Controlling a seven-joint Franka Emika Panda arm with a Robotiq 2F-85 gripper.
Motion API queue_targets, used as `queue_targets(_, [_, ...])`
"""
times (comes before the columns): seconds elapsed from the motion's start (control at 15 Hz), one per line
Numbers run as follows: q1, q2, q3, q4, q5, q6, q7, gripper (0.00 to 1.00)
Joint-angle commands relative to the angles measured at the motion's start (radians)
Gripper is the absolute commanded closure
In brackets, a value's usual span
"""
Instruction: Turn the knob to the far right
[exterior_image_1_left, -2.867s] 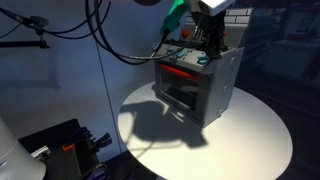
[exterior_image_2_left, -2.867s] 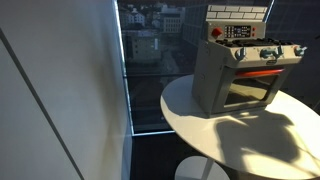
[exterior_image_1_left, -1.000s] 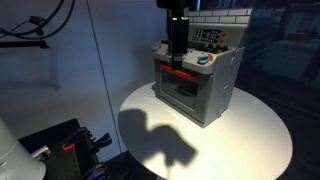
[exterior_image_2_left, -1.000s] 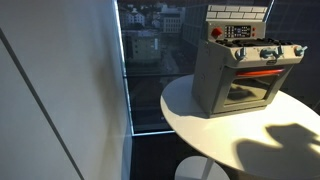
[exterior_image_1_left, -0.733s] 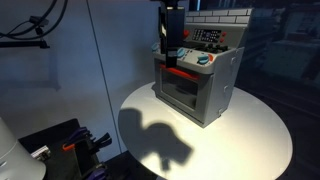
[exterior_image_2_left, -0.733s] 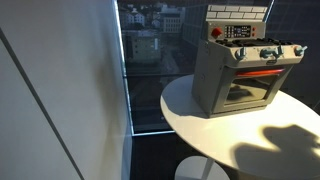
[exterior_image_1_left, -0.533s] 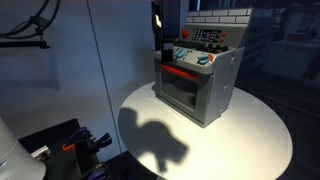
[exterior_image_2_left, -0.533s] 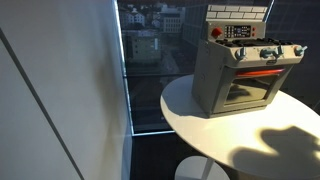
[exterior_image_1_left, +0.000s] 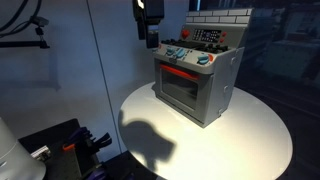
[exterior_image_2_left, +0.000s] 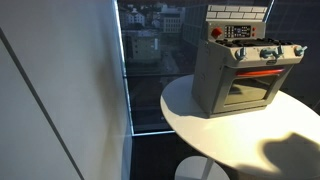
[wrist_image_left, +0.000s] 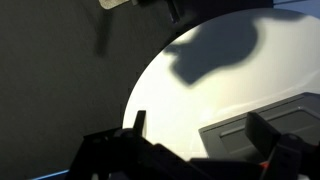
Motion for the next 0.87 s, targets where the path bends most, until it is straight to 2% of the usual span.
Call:
queue_targets(0.0, [0.009,-0.074,0.000,-0.020,0.003,-0.042,-0.037,0.00])
queue_targets(0.4, [0.023,-0.134,0.001,-0.022,0.007,-0.080,-0.040,0.00])
queue_targets(0.8, [0.022,-0.111,0.001,-0.012,0.001,-0.069,-0.024,0.00])
